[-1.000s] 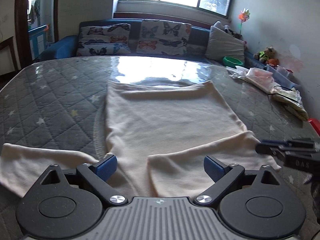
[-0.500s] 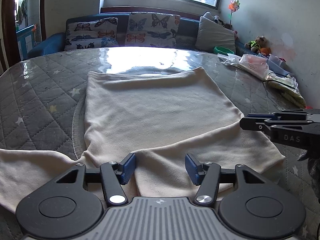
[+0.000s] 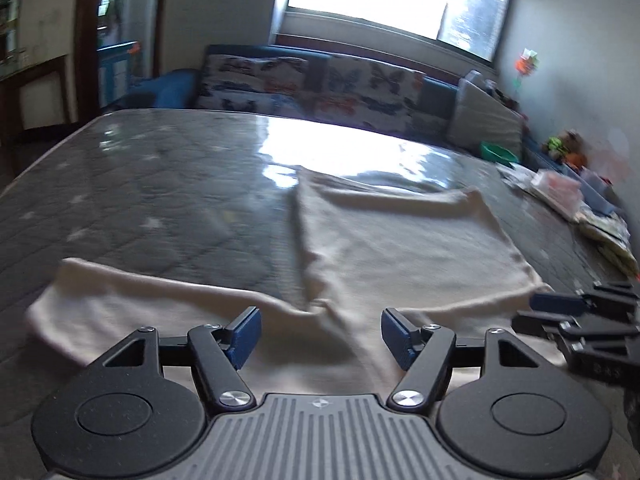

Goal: Fold clothes
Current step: 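Grasp the other sleeve cuff with the left gripper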

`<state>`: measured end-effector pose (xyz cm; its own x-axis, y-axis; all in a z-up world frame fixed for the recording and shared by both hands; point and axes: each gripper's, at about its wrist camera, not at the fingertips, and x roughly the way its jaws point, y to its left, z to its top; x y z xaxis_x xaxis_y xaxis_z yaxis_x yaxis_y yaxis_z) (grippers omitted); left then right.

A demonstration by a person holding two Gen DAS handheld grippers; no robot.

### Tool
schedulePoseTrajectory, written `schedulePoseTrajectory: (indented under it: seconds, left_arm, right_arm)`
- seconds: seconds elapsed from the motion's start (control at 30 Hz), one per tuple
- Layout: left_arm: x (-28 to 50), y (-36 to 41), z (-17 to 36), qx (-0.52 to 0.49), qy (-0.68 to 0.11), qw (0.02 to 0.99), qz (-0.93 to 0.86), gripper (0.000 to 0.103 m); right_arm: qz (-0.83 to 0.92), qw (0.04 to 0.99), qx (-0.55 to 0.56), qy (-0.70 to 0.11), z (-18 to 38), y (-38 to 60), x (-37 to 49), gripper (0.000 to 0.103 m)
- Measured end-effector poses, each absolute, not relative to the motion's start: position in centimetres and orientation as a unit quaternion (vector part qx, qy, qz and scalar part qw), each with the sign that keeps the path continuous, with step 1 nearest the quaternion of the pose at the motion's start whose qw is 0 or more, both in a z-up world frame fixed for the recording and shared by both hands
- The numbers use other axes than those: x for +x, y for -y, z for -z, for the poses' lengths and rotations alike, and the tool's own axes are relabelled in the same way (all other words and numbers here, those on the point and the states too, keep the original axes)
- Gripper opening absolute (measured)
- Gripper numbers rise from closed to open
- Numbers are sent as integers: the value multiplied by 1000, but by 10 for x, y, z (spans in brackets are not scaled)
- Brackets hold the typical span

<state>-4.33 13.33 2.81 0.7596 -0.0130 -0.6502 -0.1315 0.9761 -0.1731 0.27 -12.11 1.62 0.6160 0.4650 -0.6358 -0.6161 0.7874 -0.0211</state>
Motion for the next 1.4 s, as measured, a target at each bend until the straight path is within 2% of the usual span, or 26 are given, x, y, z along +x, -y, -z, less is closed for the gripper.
schedulePoseTrajectory:
  seconds: [0.3, 0.67, 0.83, 0.9, 1.0, 1.07, 1.1, 1.13, 1.23, 1.4]
  left_arm:
    - [-71, -199, -29, -134, -334, 923, -135, 72]
    - [-83, -245, -22, -173, -332, 902, -215, 74]
    - [-76, -254, -14, -182, -339, 894, -228, 72]
    - [-73, -257, -11, -187, -341, 891, -233, 67]
    - [-71, -258, -10, -187, -335, 891, -244, 64]
    - [-69, -258, -10, -181, -332, 890, -255, 58]
    - [-69, -258, -10, -178, -330, 890, -260, 49]
    - [-68, -258, -9, -174, -329, 890, -265, 35]
    - [-72, -265, -11, -198, -322, 889, -258, 14]
    - [-83, -252, -33, -193, -271, 917, -221, 8]
  right_arm:
    - [-344, 873, -166, -304, 2, 61, -10, 33]
    - [-359, 867, -136, -318, -3, 50, -4, 33]
    - [-370, 868, -140, -302, -14, 59, -19, 39]
    - [-370, 868, -143, -300, -16, 63, -24, 39]
    - [-368, 869, -139, -299, -18, 70, -27, 39]
    - [-365, 871, -135, -298, -19, 75, -30, 39]
    - [-364, 872, -133, -298, -20, 78, -32, 39]
    - [-364, 873, -133, -298, -21, 79, -32, 39]
    - [-358, 877, -127, -295, -25, 89, -36, 39]
    - [-344, 884, -119, -293, -28, 103, -36, 39]
